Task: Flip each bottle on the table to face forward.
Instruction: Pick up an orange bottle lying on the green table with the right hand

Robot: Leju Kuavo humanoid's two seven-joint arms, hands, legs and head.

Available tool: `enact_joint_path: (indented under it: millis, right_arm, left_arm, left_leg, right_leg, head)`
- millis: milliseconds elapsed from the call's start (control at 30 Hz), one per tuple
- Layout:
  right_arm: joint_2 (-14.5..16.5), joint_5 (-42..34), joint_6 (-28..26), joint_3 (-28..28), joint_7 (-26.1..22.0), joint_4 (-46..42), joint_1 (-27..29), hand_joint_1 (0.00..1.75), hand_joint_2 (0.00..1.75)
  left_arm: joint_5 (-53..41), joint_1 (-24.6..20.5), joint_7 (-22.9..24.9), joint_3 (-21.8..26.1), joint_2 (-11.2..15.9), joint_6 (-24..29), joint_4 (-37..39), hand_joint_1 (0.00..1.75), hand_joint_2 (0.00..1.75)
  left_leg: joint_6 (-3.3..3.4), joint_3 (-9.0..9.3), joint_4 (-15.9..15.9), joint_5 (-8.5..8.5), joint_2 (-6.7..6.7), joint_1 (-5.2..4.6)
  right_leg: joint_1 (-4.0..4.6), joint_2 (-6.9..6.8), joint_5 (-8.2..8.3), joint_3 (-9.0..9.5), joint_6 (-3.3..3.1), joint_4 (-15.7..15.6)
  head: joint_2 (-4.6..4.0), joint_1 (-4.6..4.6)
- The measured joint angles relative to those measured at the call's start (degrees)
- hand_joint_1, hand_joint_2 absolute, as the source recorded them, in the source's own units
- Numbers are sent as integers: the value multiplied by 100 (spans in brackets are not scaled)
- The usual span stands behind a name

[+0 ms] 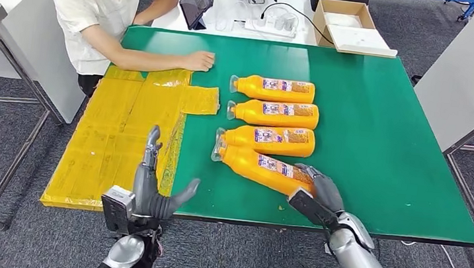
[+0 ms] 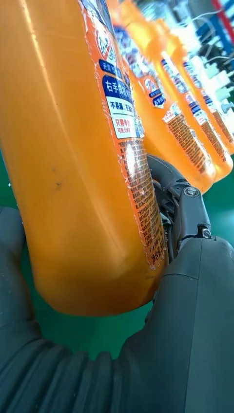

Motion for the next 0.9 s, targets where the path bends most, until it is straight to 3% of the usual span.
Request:
enact_joint_path:
  millis: [267,433,633,900]
  right_arm:
    - [189,-648,-96,-377,36,-1028,730,175,175]
    - [232,-834,-193,-508,0,-1514,1127,175,175]
    - [385,-960,-189,-491,-76,-2276,1479,175,175]
    - [519,-981,-117,-361,-132,-2825,1619,164,175]
  left_arm:
    - [808,588,126,193,-55,-37,-1158,0,175]
    - [1921,939,814,192,-43,-884,-1621,0,175]
    - [2308,1085,1216,50,23,-1514,-1608,0,175]
    - [2385,1073,1370,-178,125,-1715,-1399,0,175]
  left_leg:
    - [0,-43,0,1,-19,0]
    - [1,-67,0,0,-20,-3]
    - [1,-78,0,0,-17,-2]
    - [0,-79,0,1,-17,0]
  right_leg:
    - [-1,-3,-3,-38,3,2]
    - [-5,-4,-3,-58,3,2]
    - [-4,-3,-3,-73,3,1]
    - [-2,-3,-3,-75,2,3]
  head:
    - [0,-2]
    - [0,0]
    - [0,-1]
    - [0,0]
